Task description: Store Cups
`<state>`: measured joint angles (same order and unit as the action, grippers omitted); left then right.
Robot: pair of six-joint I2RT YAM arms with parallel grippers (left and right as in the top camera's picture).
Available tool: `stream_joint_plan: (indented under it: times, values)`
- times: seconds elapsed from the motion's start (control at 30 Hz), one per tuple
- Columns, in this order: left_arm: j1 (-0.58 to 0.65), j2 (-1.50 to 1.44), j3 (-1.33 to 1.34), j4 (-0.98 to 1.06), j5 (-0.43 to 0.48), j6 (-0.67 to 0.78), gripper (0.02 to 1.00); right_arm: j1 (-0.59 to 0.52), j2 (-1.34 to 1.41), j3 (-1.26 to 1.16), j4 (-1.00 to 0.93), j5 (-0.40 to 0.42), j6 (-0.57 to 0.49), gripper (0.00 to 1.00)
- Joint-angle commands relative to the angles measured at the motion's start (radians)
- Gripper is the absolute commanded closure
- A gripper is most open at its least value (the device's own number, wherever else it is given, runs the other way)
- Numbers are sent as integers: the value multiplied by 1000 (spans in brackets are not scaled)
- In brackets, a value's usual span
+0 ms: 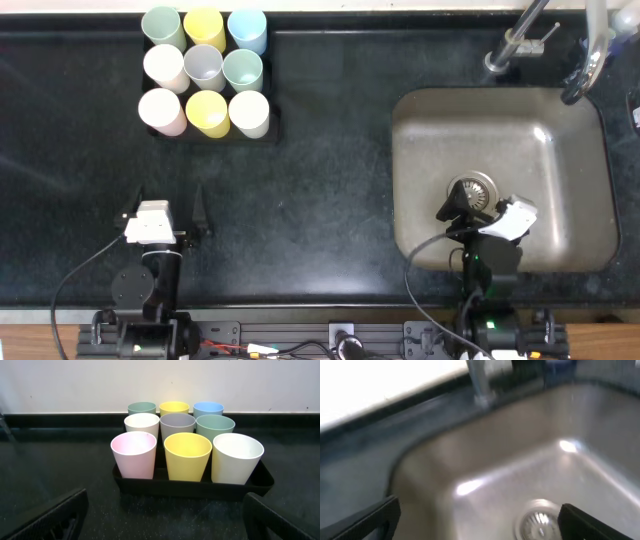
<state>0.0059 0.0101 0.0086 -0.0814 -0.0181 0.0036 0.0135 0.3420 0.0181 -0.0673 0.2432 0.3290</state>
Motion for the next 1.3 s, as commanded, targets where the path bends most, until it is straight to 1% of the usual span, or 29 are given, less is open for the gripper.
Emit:
stream_joint_plan:
  times: [0.03, 0.2, 0.6, 0.87, 1.0, 1.3]
  values:
    - [-2, -7, 0, -3, 10, 15, 18, -6, -172, -12, 12, 1, -3, 3]
    - [-2, -7, 0, -3, 10, 15, 18, -6, -337, -12, 11, 1, -3, 5]
    - [1, -7, 0, -3, 10, 15, 18, -3, -339, -12, 12, 1, -3, 5]
    - [84, -7, 0, -3, 10, 15, 18, -3, -339, -12, 12, 2, -3, 3]
    - [50, -7, 0, -3, 10, 15, 18, -3, -339, -12, 12, 2, -3, 3]
    - [49, -7, 0, -3, 10, 15, 18, -3, -338, -12, 12, 1, -3, 5]
